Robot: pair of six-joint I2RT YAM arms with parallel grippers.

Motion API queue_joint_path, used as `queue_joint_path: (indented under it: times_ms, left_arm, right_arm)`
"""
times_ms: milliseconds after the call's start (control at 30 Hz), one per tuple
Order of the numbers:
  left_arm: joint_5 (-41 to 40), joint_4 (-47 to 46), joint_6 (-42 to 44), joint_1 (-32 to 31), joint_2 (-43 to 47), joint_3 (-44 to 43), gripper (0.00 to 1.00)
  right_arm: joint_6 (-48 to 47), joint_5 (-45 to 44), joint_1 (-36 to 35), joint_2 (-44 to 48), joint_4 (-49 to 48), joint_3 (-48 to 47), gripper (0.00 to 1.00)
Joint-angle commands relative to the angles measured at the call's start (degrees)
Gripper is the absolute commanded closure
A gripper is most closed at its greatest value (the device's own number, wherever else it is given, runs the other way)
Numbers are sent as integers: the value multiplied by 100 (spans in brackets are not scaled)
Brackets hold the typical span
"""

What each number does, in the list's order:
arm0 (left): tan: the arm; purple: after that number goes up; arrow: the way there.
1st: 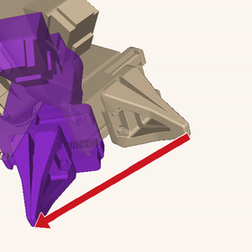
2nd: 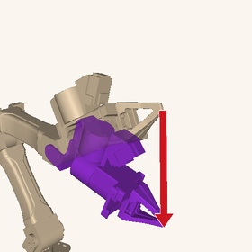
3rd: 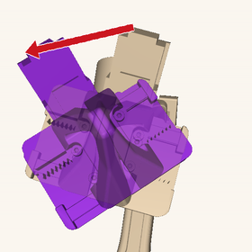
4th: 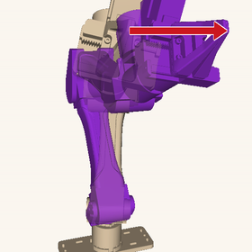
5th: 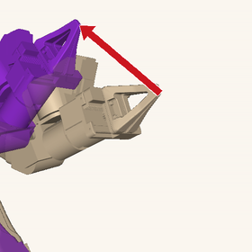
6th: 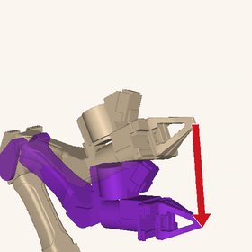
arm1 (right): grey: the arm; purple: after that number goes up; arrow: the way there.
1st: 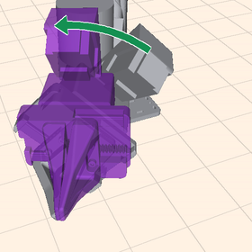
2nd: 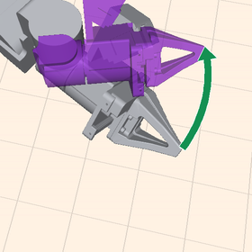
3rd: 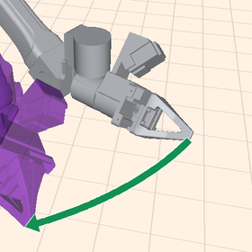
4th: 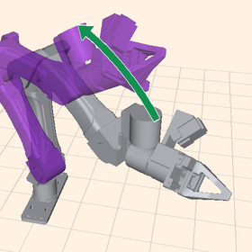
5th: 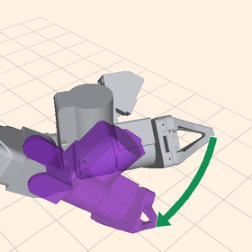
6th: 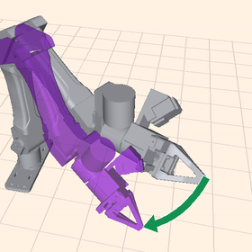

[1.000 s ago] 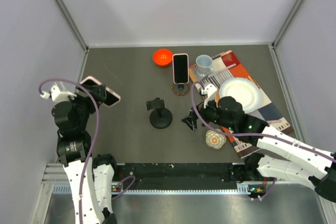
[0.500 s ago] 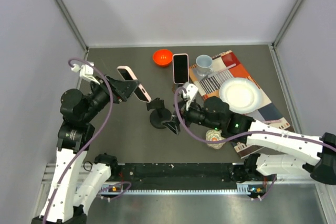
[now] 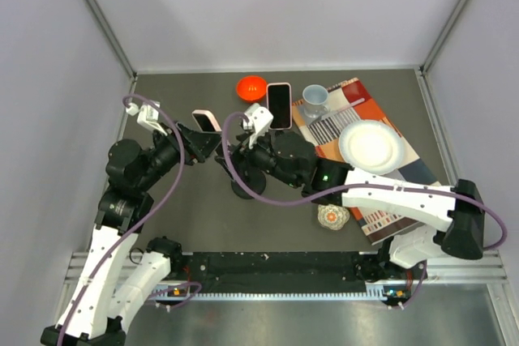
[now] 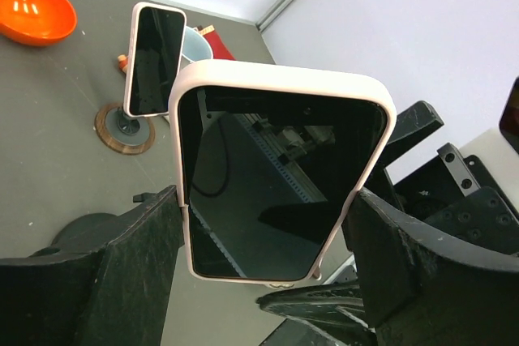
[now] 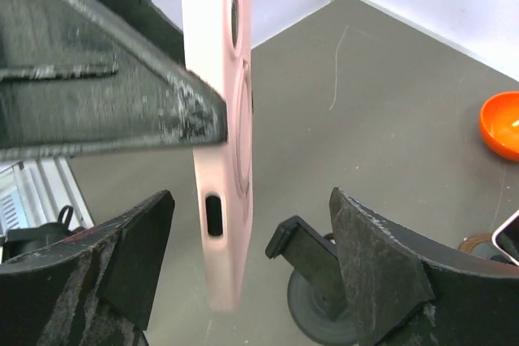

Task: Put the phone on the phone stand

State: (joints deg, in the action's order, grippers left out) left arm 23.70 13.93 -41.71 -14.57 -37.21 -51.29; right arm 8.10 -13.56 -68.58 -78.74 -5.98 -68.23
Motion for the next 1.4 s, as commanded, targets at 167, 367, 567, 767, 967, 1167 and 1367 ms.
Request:
queue_joint_path:
  times_ms: [167,367,567,767,967,1167,1367]
  left_arm:
    - [432,-629,111,-20,214,75,100]
    - [1258,-900,198,-20,82,-13,74]
    - [1848,-2368,67,-20,722,707,14]
    - [3120,-3331,-397,-37,357,892,9]
    - [2302,-3680,-453,-974,65,1297,6]
    - [1585,-4266,-117,-2127,-513,1472,7]
    - [1348,-5375,-242,-2804,-1173,1509,10]
  right_arm:
    - [245,-59,-103,-292,-351,-332,63]
    - [745,746,151,42,-746,203,100]
    - [2037,2567,1292,1122,-2213,1705,100]
    - [3099,4298,2558,2625,-3731,3042,100]
    - [4076,4846,2990,3092,-4394,3412,100]
    - [4753,4459,2982,2901,-5535,3729,100]
    - [5623,4520,2990,2302,-6863,3825,100]
